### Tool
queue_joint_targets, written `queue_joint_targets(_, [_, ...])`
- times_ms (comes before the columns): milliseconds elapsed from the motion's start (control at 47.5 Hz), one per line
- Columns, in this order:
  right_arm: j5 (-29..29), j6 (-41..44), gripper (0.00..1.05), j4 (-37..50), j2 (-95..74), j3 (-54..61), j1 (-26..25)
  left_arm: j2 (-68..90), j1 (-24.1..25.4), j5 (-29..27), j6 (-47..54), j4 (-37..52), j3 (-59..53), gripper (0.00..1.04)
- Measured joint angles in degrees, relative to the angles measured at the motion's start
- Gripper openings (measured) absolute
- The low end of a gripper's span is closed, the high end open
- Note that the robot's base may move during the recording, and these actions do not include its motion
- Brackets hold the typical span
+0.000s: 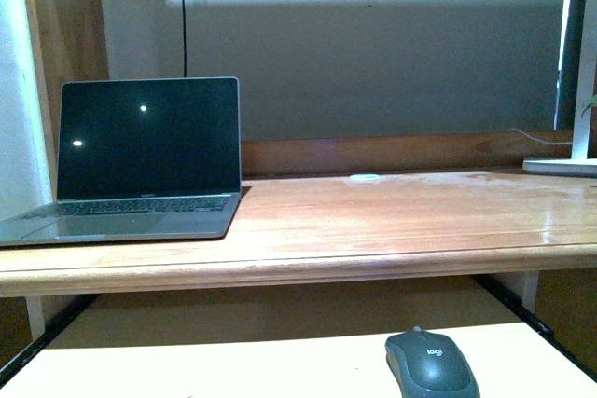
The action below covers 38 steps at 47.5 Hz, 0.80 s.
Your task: Place mouse
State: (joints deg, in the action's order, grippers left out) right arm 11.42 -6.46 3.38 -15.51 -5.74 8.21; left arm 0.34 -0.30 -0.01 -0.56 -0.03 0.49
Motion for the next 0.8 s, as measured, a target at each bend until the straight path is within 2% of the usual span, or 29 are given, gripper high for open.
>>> queue_joint_targets(211, [5.5, -0.2, 0.97, 18.9, -20.9, -7.2, 6.0, 0.0, 0.0, 0.0, 0.0, 0.0, 0.0, 0.79])
queue_joint_targets(337, [6.8, -0.2, 0.97, 23.6, -30.2, -11.2, 10.7, 0.0, 0.0, 0.0, 0.1, 0.0, 0.0, 0.99])
queue_joint_targets(569, [7.1, 3.9, 0.97, 28.9, -44.3, -16.9, 24.9, 0.0, 0.0, 0.0, 0.1, 0.0, 0.0, 0.97])
queue_joint_targets(800, [8.3, 7.1, 0.97, 32.1, -56.2, -21.6, 32.5, 0.0, 0.0, 0.0, 0.1, 0.0, 0.0, 0.97])
